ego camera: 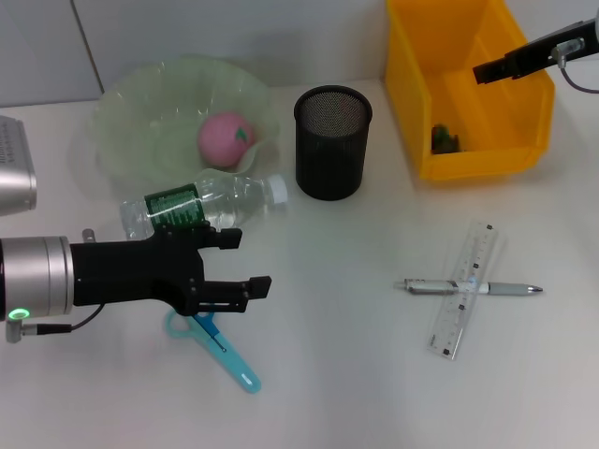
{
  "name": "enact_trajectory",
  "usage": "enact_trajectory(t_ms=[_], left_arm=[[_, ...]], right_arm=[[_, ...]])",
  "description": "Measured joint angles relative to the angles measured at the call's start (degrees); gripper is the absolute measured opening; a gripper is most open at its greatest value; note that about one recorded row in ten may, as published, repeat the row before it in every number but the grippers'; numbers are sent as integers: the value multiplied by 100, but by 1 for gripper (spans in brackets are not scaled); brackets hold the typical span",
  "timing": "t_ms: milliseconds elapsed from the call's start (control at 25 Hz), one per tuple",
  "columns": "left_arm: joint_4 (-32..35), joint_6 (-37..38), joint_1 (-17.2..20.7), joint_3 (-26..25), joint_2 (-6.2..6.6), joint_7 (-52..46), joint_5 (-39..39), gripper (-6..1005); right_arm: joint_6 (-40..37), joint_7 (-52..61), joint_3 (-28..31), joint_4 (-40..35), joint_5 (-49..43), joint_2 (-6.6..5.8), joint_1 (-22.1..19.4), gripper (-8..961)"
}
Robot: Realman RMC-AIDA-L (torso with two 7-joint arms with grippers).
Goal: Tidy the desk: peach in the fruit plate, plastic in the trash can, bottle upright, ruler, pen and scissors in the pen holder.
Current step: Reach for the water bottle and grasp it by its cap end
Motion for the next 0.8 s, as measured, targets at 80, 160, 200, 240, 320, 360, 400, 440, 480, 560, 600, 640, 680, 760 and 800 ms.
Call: enact_trajectory(t_ms=[80, 160, 200, 240, 320, 360, 400, 440, 480, 560, 600, 640, 680, 760, 800], left_arm=[[0, 6, 4, 0, 5, 0, 0, 840], [0, 10, 4, 0, 5, 0, 0, 840], [0, 10, 4, 0, 5, 0, 0, 840], [0, 10, 4, 0, 5, 0, 0, 840], [0, 11, 4, 0, 7, 0, 0, 840], [0, 11, 4, 0, 7, 0, 0, 840], [0, 14, 4, 0, 7, 0, 0, 840], [0, 17, 3, 0, 7, 0, 0, 840], [0, 17, 3, 0, 7, 0, 0, 840], [0, 22, 3, 0, 7, 0, 0, 840], [0, 22, 3, 0, 7, 0, 0, 840], [-3, 22, 6, 0, 5, 0, 0, 840], [-3, 22, 6, 0, 5, 0, 0, 840], [-5, 22, 7, 0, 3, 0, 0, 840], [-6, 22, 7, 0, 2, 0, 0, 840]], right_arm=[[-6, -3, -4, -2, 3, 0, 0, 578], [-22, -7, -7, -14, 5, 6, 0, 669], [-32, -7, -7, -23, 5, 10, 0, 715], [-43, -8, -7, -37, 5, 23, 0, 721], [-49, -9, -6, -39, 5, 28, 0, 733], [-57, -10, -7, -41, 5, 31, 0, 738], [-67, -10, -6, -46, 5, 31, 0, 744], [-101, -12, -7, -109, 13, 43, -7, 750], [-101, -12, -7, -109, 13, 43, -7, 750], [-181, -14, -6, -338, 102, 86, -79, 750], [-234, -18, -6, -472, 175, 107, -123, 750], [-460, -49, -7, -838, 451, 136, -270, 750], [-460, -49, -7, -838, 451, 136, -270, 750], [-724, -84, -6, -1128, 745, 139, -399, 751], [-871, -94, -7, -1264, 904, 137, -463, 751]])
